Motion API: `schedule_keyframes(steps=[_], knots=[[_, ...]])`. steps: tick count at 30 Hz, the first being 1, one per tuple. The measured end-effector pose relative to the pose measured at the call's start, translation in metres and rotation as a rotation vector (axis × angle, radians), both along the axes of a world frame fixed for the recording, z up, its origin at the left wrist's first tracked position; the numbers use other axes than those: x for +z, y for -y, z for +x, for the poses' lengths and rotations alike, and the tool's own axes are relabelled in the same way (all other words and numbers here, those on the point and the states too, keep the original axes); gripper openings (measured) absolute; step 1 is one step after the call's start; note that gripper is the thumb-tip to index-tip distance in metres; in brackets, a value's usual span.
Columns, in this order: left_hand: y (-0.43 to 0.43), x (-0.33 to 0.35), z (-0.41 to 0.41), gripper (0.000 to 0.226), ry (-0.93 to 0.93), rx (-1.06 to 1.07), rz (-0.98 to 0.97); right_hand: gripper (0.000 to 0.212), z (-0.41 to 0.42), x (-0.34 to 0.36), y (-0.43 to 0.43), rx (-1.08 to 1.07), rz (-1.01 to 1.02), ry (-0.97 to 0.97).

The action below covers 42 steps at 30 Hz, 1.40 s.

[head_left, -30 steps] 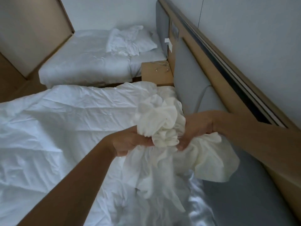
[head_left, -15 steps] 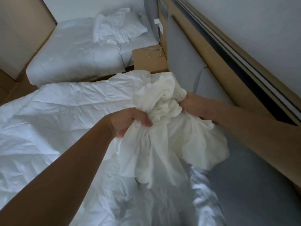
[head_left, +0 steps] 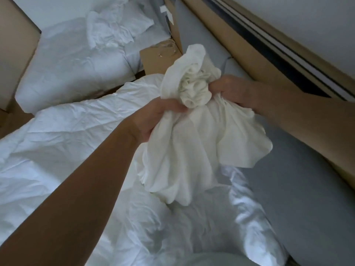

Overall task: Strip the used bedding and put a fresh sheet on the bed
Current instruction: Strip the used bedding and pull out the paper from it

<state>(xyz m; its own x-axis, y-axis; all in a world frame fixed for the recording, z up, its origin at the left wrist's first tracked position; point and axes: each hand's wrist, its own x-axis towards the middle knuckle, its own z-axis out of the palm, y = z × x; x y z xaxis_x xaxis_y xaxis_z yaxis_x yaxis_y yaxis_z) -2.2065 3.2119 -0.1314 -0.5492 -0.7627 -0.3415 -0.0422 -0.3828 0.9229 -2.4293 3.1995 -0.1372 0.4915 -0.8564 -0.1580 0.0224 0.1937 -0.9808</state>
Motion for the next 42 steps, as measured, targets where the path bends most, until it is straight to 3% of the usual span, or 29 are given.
schedule_keyframes(steps=[3, 7, 11, 13, 17, 18, 20, 22, 26, 30, 32, 35, 40, 42], knots=[[-0.003, -0.007, 0.001, 0.037, 0.065, -0.153, 0.046, 0.030, -0.004, 0.001, 0.002, 0.011, -0.022, -0.038], [-0.006, -0.008, 0.002, 0.043, 0.191, -0.362, 0.116, 0.020, -0.001, -0.004, 0.003, 0.060, -0.090, -0.256], [-0.003, -0.004, -0.001, 0.050, 0.236, -0.289, 0.095, 0.017, -0.001, -0.005, 0.005, 0.018, -0.125, -0.328], [-0.001, 0.000, -0.003, 0.050, 0.163, -0.210, 0.067, 0.017, -0.003, -0.004, 0.006, -0.008, -0.061, -0.247], [0.008, 0.012, -0.003, 0.040, -0.002, -0.072, -0.042, 0.011, -0.010, -0.004, 0.003, 0.372, 0.273, -0.105], [0.010, 0.014, -0.004, 0.039, -0.032, -0.050, -0.057, 0.022, -0.009, -0.005, 0.001, 0.479, 0.328, -0.115], [0.012, 0.014, -0.008, 0.039, -0.048, -0.027, -0.100, 0.044, -0.008, -0.010, -0.001, 0.625, 0.333, -0.158], [0.012, 0.011, -0.010, 0.040, -0.031, -0.003, -0.133, 0.042, -0.003, -0.015, -0.005, 0.652, 0.276, -0.188], [0.012, 0.010, -0.002, 0.043, 0.004, -0.039, -0.096, 0.053, 0.000, -0.023, -0.005, 0.515, 0.259, -0.158], [0.007, 0.014, 0.012, 0.038, 0.052, -0.173, 0.035, 0.041, -0.001, -0.017, 0.005, 0.449, 0.200, 0.055], [0.005, 0.014, 0.013, 0.040, 0.130, -0.266, 0.125, 0.033, -0.003, -0.015, 0.008, 0.338, 0.117, 0.028], [-0.001, 0.010, 0.011, 0.046, 0.228, -0.413, 0.184, 0.055, -0.002, -0.012, 0.009, 0.215, -0.049, -0.071], [-0.006, 0.005, 0.013, 0.046, 0.228, -0.456, 0.207, 0.021, -0.004, -0.010, 0.011, 0.160, -0.097, -0.130], [-0.003, 0.006, 0.018, 0.044, 0.222, -0.409, 0.184, 0.022, -0.006, -0.013, 0.014, 0.159, -0.041, -0.106]])
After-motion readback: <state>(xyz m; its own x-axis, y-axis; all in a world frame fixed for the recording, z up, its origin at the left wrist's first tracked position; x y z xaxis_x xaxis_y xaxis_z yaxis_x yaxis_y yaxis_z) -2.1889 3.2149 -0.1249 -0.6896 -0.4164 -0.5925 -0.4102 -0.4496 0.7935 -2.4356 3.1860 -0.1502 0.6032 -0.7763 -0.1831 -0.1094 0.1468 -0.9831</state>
